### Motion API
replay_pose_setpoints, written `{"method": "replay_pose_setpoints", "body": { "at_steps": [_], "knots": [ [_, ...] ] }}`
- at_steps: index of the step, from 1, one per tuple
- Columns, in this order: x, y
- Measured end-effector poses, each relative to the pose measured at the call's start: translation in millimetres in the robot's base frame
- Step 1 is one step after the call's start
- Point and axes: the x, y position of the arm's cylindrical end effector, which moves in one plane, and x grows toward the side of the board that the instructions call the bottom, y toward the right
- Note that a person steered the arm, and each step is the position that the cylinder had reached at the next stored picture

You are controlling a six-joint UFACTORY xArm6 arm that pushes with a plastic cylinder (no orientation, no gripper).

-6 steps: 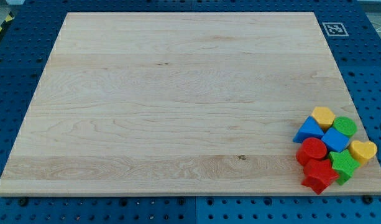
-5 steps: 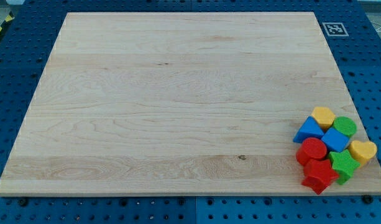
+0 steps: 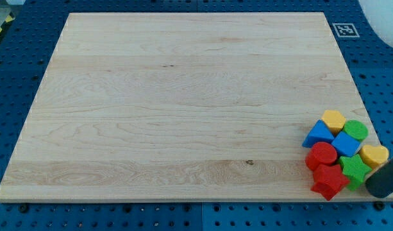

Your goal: Slide the red star left and up

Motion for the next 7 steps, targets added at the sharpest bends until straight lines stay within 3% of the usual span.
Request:
{"method": "replay_pose_setpoints", "body": {
  "at_steps": [3,4,5,7],
  "knots": [
    [0.8,-40.0],
    [0.6,-68.1],
    [0.7,-149.5],
    [0.7,-179.3]
  ]
}}
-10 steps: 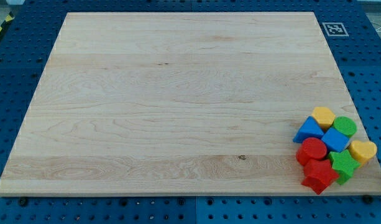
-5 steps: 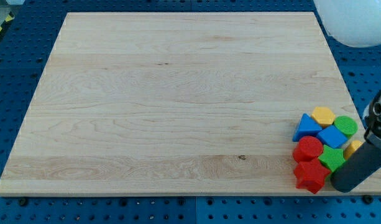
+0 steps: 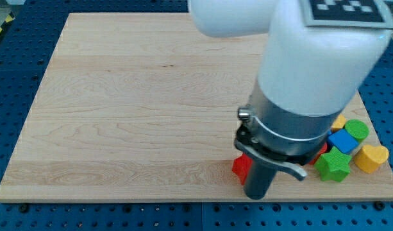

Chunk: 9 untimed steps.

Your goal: Slide the red star left and up

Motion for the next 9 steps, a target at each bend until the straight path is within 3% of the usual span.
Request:
{"method": "replay_pose_setpoints", "body": {
  "at_steps": [3,4,6,9],
  "knots": [
    [-91.2,-4.0],
    [-104.1,-4.2],
    [-58.3,21.5],
    [-38.8,43.5]
  ]
}}
